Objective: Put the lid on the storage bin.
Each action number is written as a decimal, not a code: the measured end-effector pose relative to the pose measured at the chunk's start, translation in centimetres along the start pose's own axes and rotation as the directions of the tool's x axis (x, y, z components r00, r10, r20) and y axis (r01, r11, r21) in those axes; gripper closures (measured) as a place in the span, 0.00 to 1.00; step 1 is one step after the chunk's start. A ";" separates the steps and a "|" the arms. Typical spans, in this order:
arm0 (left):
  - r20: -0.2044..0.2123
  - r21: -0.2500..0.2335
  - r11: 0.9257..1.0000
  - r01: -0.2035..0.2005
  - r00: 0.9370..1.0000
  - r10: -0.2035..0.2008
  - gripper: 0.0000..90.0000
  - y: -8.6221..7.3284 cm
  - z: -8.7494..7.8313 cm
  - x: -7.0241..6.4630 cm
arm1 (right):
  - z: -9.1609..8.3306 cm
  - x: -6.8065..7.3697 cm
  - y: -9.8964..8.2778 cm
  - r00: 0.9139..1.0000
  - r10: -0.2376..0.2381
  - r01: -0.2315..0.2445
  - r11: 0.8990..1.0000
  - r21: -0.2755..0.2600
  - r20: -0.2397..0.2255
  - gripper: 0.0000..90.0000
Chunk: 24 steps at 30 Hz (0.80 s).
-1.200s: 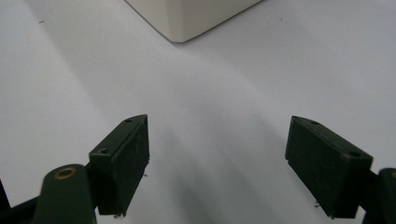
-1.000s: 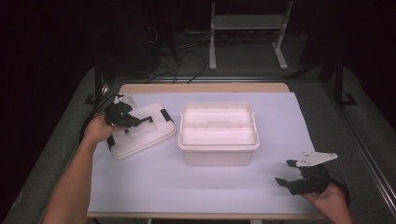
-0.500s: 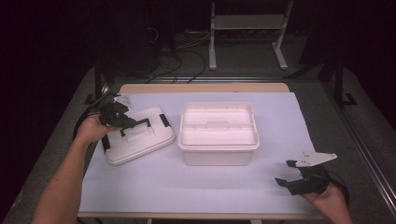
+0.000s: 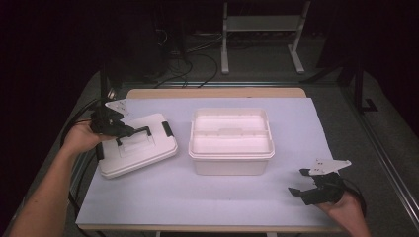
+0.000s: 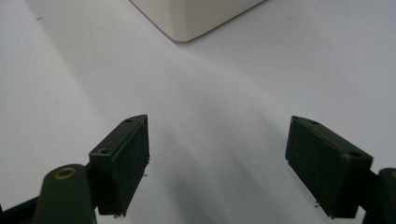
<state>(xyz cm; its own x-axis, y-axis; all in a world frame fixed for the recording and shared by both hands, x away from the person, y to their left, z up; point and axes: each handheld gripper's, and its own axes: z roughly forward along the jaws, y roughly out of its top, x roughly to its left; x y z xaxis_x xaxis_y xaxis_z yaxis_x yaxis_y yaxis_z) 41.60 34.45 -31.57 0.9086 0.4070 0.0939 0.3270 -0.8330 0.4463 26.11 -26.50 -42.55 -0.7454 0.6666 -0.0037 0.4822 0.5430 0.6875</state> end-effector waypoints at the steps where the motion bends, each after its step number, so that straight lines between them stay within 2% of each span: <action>1: 0.002 -0.002 1.000 0.004 1.000 -0.003 0.94 0.0 -0.2 -0.1 | 0.0 0.0 0.0 1.000 -0.003 0.003 1.000 0.002 -0.001 0.24; 10: -0.004 -0.013 0.999 -0.029 1.000 0.029 0.94 0.3 -2.8 -1.1 | 0.0 0.0 0.2 1.000 -0.008 0.008 1.000 0.002 -0.001 0.24; 24: -0.015 -0.038 0.996 -0.083 0.996 0.083 0.94 2.3 -7.4 -2.8 | 0.2 0.3 0.1 1.000 -0.008 0.008 1.000 0.011 -0.004 0.24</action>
<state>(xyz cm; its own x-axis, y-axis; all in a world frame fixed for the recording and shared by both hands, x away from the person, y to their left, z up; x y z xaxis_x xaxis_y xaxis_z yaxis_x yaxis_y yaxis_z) 37.85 34.15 -24.20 0.9286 0.3421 0.1439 0.2401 -0.8494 0.4700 26.03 -26.16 -42.59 -0.7511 0.6601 -0.0063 0.4811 0.5539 0.6796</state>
